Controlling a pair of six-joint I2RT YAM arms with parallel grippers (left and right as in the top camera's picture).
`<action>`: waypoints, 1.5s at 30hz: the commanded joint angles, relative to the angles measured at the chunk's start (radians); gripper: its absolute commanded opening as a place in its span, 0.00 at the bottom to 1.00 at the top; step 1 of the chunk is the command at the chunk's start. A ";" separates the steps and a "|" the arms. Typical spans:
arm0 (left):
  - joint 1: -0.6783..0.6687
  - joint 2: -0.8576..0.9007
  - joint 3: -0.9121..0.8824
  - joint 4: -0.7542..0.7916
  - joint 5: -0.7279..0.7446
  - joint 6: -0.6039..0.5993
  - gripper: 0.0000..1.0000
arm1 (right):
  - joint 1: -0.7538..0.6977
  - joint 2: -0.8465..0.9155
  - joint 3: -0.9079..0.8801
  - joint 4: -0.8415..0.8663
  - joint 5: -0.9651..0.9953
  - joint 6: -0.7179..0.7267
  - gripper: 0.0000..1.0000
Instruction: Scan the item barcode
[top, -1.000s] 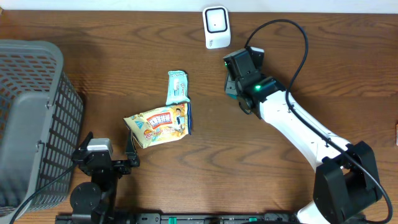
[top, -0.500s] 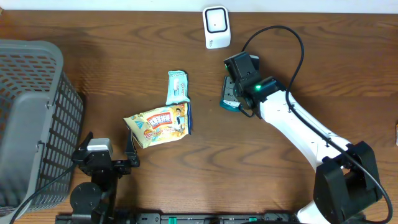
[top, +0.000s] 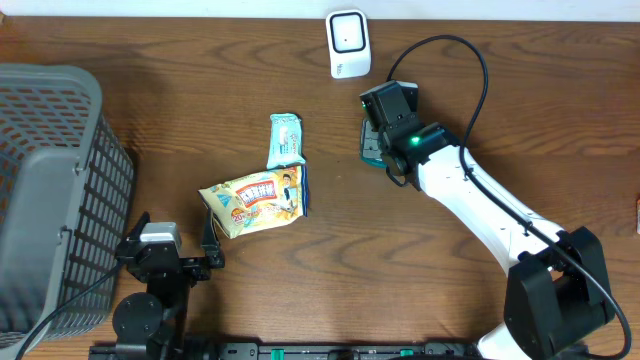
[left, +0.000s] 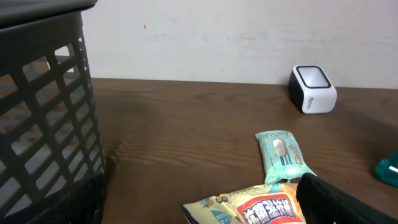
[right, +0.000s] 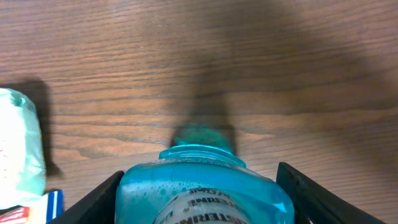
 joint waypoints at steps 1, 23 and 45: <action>0.004 -0.006 0.000 0.001 0.014 -0.005 0.98 | 0.000 -0.014 0.015 0.006 0.049 -0.037 0.69; 0.004 -0.006 0.000 0.001 0.014 -0.005 0.98 | 0.006 -0.137 0.182 -0.248 0.049 -0.214 0.99; 0.004 -0.006 0.000 0.001 0.014 -0.005 0.98 | -0.065 0.034 0.198 -0.237 -0.243 -0.839 0.99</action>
